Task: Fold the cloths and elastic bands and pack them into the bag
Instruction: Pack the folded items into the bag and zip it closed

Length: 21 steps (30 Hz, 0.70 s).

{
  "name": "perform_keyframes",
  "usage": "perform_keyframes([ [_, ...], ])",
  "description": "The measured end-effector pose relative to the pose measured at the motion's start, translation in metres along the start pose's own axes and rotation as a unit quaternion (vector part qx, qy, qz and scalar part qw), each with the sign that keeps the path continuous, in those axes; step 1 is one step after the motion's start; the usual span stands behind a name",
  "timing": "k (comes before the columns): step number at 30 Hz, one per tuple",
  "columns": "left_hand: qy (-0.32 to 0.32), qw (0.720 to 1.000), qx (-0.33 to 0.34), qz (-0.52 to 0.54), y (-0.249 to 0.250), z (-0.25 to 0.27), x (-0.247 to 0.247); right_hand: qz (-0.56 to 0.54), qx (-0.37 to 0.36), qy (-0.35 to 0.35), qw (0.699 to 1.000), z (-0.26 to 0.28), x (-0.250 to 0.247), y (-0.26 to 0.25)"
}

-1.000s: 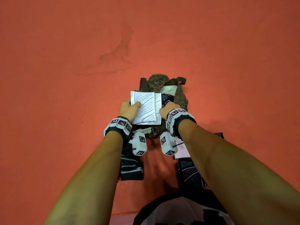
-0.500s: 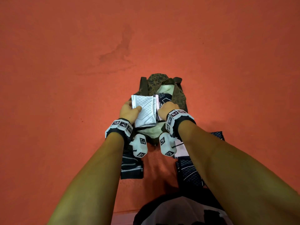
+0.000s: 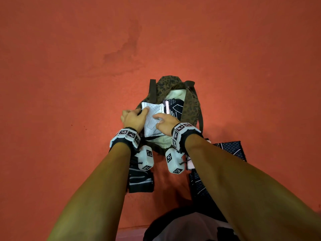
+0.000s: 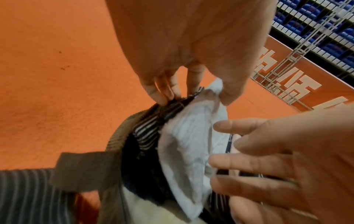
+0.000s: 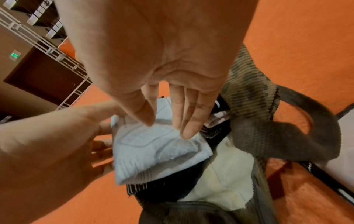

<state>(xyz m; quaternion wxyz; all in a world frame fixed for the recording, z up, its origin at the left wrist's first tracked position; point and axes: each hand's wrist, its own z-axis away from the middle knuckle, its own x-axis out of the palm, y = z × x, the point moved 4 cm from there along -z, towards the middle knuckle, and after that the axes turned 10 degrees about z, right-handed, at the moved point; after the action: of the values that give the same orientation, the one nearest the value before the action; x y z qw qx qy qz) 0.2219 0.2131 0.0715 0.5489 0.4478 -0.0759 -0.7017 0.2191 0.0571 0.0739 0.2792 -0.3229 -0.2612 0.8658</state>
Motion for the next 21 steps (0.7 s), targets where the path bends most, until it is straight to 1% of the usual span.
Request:
perform_keyframes([
  [2, 0.001, 0.998, -0.033, 0.057, -0.002, -0.003, -0.002, -0.004, 0.004, 0.007, 1.000, -0.001, 0.001, -0.001],
  [4, -0.003, 0.992, -0.059, 0.111, -0.004, -0.003, -0.004, -0.002, 0.003, 0.031, 1.000, -0.001, -0.001, -0.003],
  [6, -0.012, 0.991, -0.065, 0.115, -0.005, -0.003, -0.004, -0.013, -0.018, 0.055, 0.998, -0.001, -0.003, -0.008],
  [9, -0.032, 0.995, -0.039, 0.085, -0.004, 0.000, -0.003, -0.026, -0.057, 0.058, 0.996, 0.000, 0.001, -0.019],
  [11, -0.032, 0.995, -0.009, 0.092, -0.006, 0.001, -0.003, -0.019, -0.071, 0.055, 0.996, -0.002, 0.004, -0.023],
  [13, -0.033, 0.994, 0.039, 0.101, -0.007, 0.003, -0.008, -0.010, -0.074, 0.057, 0.996, -0.002, 0.004, -0.023],
  [15, -0.028, 0.993, 0.071, 0.095, -0.005, 0.005, -0.014, 0.001, -0.082, 0.055, 0.995, 0.000, 0.003, -0.024],
  [18, 0.001, 0.992, 0.077, 0.102, -0.005, 0.003, -0.020, 0.036, -0.083, 0.044, 0.995, 0.002, 0.004, -0.026],
  [21, 0.019, 0.990, 0.074, 0.119, -0.009, 0.003, -0.024, 0.096, -0.066, 0.031, 0.993, -0.006, 0.007, -0.024],
])
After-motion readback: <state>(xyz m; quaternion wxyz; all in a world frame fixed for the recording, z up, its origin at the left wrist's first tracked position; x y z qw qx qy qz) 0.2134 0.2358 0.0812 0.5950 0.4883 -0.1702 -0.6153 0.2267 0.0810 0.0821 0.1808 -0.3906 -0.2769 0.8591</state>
